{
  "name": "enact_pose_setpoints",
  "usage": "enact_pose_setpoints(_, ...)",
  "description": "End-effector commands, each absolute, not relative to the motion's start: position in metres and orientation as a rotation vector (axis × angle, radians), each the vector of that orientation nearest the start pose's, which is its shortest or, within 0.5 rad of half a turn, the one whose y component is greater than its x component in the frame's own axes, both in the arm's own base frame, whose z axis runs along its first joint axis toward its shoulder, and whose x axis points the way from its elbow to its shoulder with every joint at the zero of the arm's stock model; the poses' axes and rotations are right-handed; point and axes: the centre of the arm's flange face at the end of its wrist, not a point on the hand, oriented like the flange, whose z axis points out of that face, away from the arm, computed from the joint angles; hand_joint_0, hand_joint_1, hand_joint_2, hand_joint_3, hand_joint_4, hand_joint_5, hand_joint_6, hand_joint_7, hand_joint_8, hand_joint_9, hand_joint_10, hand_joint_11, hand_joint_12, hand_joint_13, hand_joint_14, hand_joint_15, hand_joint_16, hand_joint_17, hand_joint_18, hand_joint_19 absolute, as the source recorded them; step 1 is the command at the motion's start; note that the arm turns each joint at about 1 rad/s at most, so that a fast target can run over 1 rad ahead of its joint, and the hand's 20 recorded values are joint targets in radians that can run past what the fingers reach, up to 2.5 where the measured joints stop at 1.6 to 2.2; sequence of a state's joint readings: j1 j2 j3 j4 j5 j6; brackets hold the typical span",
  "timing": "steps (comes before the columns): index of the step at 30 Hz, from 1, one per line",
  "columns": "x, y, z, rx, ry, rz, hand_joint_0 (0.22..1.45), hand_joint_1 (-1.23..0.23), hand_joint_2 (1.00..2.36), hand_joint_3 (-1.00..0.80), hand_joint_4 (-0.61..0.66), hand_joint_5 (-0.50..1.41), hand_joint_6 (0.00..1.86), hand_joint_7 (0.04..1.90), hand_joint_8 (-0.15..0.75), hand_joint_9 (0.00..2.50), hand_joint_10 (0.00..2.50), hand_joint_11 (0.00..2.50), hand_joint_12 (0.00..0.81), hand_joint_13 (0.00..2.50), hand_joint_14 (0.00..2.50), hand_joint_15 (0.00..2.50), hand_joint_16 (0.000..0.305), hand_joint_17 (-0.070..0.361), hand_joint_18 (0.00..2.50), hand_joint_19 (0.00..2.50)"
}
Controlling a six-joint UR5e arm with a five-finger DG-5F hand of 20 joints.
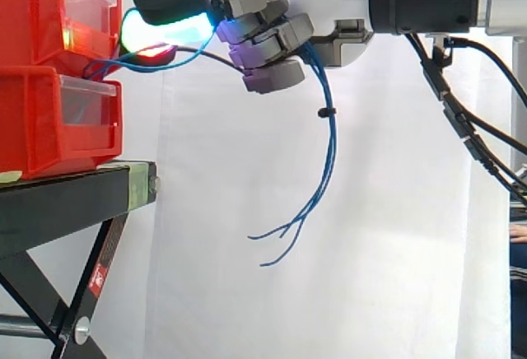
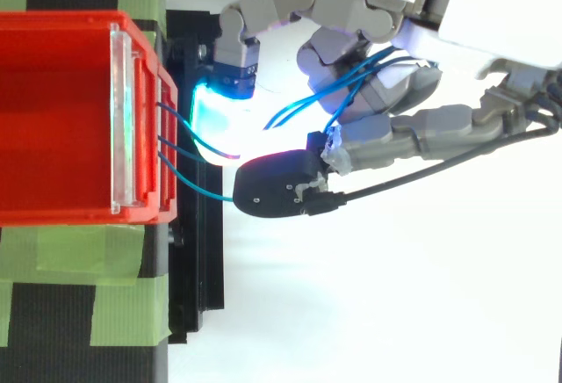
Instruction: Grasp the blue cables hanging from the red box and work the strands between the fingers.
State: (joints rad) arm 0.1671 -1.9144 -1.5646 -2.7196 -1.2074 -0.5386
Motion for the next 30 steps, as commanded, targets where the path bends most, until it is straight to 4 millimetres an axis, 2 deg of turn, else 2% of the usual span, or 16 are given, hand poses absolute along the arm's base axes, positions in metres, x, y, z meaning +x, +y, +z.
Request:
enact_pose_setpoints(1, 0.6334, -0.065, 0.3408, 0.908, 1.239, 0.697, 1.41, -0.72, 1.0, 0.0, -0.01, 0.44, 0.85, 1.47, 0.35, 0.91, 2.5, 1.99, 0.431, 1.02, 2.5, 1.29, 0.063, 0.142, 1.39, 1.65)
enact_pose_setpoints(3, 0.6332, -0.0647, 0.3405, 0.911, 1.242, 0.703, 1.41, -0.72, 1.01, 0.0, 0.07, 0.71, 0.15, 1.69, 0.35, 0.91, 2.5, 1.99, 0.431, 1.02, 2.5, 1.29, 0.063, 0.142, 1.39, 1.65)
enact_pose_setpoints(4, 0.633, -0.0646, 0.3402, 0.914, 1.243, 0.706, 1.41, -0.71, 1.01, -0.01, 0.12, 0.76, 0.04, 1.65, 0.35, 0.91, 2.5, 1.99, 0.431, 1.02, 2.5, 1.29, 0.063, 0.142, 1.39, 1.65)
enact_pose_setpoints(5, 0.6329, -0.0645, 0.3401, 0.915, 1.245, 0.708, 1.4, -0.71, 1.01, 0.02, 0.15, 0.78, 0.01, 1.54, 0.35, 0.91, 2.5, 1.99, 0.431, 1.02, 2.5, 1.29, 0.063, 0.142, 1.39, 1.65)
enact_pose_setpoints(9, 0.6325, -0.0644, 0.3396, 0.92, 1.247, 0.713, 1.39, -0.75, 1.0, 0.05, 0.18, 0.8, 0.02, 1.46, 0.35, 0.91, 2.5, 1.99, 0.431, 1.02, 2.5, 1.29, 0.063, 0.142, 1.39, 1.65)
enact_pose_setpoints(15, 0.6325, -0.0644, 0.3396, 0.929, 1.243, 0.722, 1.18, -0.74, 1.19, 0.05, 0.12, 0.76, 0.0, 1.69, 0.35, 0.91, 2.5, 1.99, 0.431, 1.02, 2.5, 1.29, 0.063, 0.142, 1.39, 1.65)
enact_pose_setpoints(17, 0.6324, -0.0646, 0.3396, 0.933, 1.24, 0.725, 0.99, -0.71, 1.48, -0.08, 0.15, 0.36, 0.97, 1.25, 0.35, 0.91, 2.5, 1.99, 0.431, 1.02, 2.5, 1.29, 0.063, 0.142, 1.39, 1.65)
enact_pose_setpoints(18, 0.6324, -0.0646, 0.3396, 0.934, 1.239, 0.726, 0.99, -0.71, 1.48, -0.08, 0.15, 0.36, 0.97, 1.25, 0.35, 0.91, 2.5, 1.99, 0.431, 1.02, 2.5, 1.29, 0.063, 0.142, 1.39, 1.65)
enact_pose_setpoints(19, 0.6324, -0.0646, 0.3396, 0.936, 1.238, 0.728, 0.92, -0.72, 1.58, -0.12, 0.19, 0.17, 1.26, 1.25, 0.35, 0.91, 2.5, 1.99, 0.431, 1.02, 2.5, 1.29, 0.063, 0.142, 1.39, 1.65)
enact_pose_setpoints(20, 0.6323, -0.0646, 0.3395, 0.94, 1.237, 0.733, 0.83, -0.74, 1.71, -0.22, 0.2, 0.08, 1.4, 1.25, 0.35, 0.91, 2.5, 1.99, 0.431, 1.02, 2.5, 1.29, 0.063, 0.142, 1.39, 1.65)
enact_pose_setpoints(22, 0.632, -0.0647, 0.3392, 0.945, 1.238, 0.735, 0.75, -0.76, 1.81, -0.28, 0.22, 0.01, 1.48, 1.22, 0.35, 0.91, 2.5, 1.99, 0.431, 1.02, 2.5, 1.29, 0.063, 0.142, 1.39, 1.65)
enact_pose_setpoints(24, 0.6313, -0.0638, 0.3383, 0.952, 1.244, 0.737, 0.75, -0.79, 1.59, -0.21, 0.25, -0.04, 1.54, 1.24, 0.35, 0.91, 2.5, 1.99, 0.431, 1.02, 2.5, 1.29, 0.063, 0.142, 1.39, 1.65)
enact_pose_setpoints(26, 0.631, -0.0648, 0.3381, 0.954, 1.244, 0.736, 0.96, -0.77, 1.0, -0.03, 0.21, -0.12, 1.62, 1.25, 0.35, 0.91, 2.5, 1.99, 0.431, 1.02, 2.5, 1.29, 0.063, 0.142, 1.39, 1.65)
enact_pose_setpoints(27, 0.6309, -0.0649, 0.3379, 0.955, 1.246, 0.736, 0.99, -0.78, 1.0, -0.07, 0.2, -0.13, 1.64, 1.25, 0.35, 0.91, 2.5, 1.99, 0.431, 1.02, 2.5, 1.29, 0.063, 0.142, 1.39, 1.65)
enact_pose_setpoints(29, 0.6307, -0.0649, 0.3378, 0.955, 1.247, 0.735, 1.25, -0.8, 1.0, -0.14, 0.12, 0.04, 1.57, 1.36, 0.35, 0.91, 2.5, 1.99, 0.431, 1.02, 2.5, 1.29, 0.063, 0.142, 1.39, 1.65)
enact_pose_setpoints(30, 0.6306, -0.0649, 0.3376, 0.956, 1.248, 0.734, 1.27, -0.78, 1.0, -0.13, 0.11, 0.05, 1.57, 1.34, 0.35, 0.91, 2.5, 1.99, 0.431, 1.02, 2.5, 1.29, 0.063, 0.142, 1.39, 1.65)
